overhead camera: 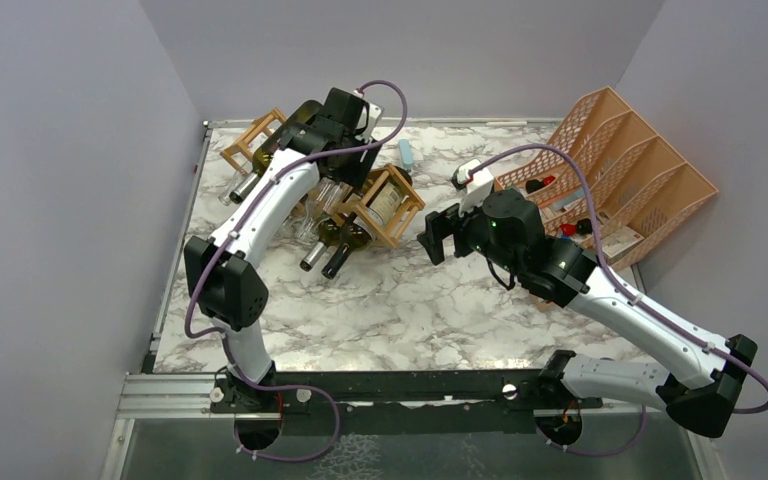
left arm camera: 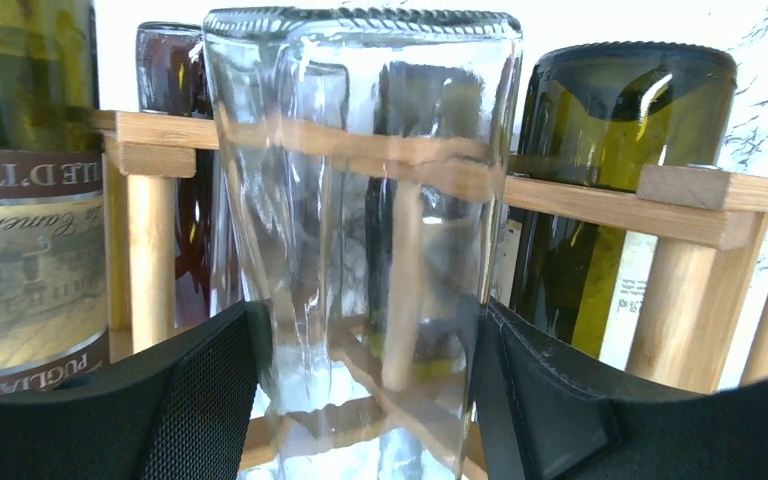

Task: Take the wine bottle off the wine rack

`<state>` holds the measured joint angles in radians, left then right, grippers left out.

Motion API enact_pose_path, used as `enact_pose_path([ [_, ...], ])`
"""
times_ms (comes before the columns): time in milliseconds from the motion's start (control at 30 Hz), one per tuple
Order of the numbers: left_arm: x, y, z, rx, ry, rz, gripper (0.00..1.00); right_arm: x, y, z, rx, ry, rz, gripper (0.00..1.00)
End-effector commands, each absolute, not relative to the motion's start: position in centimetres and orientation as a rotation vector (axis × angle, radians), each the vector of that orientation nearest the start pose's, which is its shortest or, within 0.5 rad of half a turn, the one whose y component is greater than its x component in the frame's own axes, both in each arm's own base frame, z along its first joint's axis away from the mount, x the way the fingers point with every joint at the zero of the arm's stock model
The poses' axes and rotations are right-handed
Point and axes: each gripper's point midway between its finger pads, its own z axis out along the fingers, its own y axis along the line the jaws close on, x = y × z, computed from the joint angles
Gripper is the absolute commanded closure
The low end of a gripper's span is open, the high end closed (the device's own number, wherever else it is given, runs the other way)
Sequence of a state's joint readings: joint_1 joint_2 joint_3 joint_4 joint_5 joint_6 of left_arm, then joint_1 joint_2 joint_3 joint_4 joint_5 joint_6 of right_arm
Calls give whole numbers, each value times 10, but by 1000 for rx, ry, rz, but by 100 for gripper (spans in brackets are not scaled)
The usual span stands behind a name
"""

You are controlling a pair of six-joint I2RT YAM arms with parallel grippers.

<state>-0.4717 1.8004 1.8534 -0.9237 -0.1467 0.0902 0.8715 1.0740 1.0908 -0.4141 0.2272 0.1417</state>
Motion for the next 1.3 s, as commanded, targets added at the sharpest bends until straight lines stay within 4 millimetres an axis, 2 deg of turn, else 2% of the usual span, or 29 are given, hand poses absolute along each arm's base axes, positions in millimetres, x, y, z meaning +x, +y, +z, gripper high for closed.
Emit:
enact_pose_path([
  [0, 413, -174, 293, 520, 2193, -18, 61, 247, 241, 274, -552, 1912, 434, 1],
  [67, 413, -175, 295, 515, 2188, -24, 66, 247, 241, 275, -551, 1912, 436, 1],
  [100, 408, -173, 308, 503, 2160, -33, 68, 247, 241, 275, -550, 1911, 436, 1],
  [200, 404, -171, 318, 492, 2135, -39, 72, 247, 241, 275, -549, 1912, 437, 1],
  [467, 391, -164, 340, 455, 2091, -62, 75, 248, 243, 270, -558, 1921, 434, 1],
  [567, 382, -163, 355, 442, 2060, -94, 76, 251, 244, 268, -563, 1924, 416, 1],
  [633, 374, -164, 365, 435, 2036, -128, 77, 251, 246, 273, -567, 1914, 428, 1],
  [767, 356, -169, 385, 424, 1994, -231, 76, 240, 256, 297, -652, 1792, 529, 1],
  [833, 347, -175, 392, 430, 1984, -300, 76, 233, 257, 311, -688, 1709, 566, 1],
  [933, 332, -190, 397, 449, 1978, -435, 76, 221, 262, 322, -771, 1608, 613, 1],
  [1067, 310, -224, 404, 512, 1962, -701, 76, 203, 269, 331, -892, 1503, 675, 1],
  [1167, 300, -250, 406, 535, 1929, -907, 76, 183, 275, 324, -1064, 1373, 704, 1],
  [1267, 291, -275, 399, 508, 1928, -1134, 78, 155, 275, 311, -1255, 1187, 717, 1],
])
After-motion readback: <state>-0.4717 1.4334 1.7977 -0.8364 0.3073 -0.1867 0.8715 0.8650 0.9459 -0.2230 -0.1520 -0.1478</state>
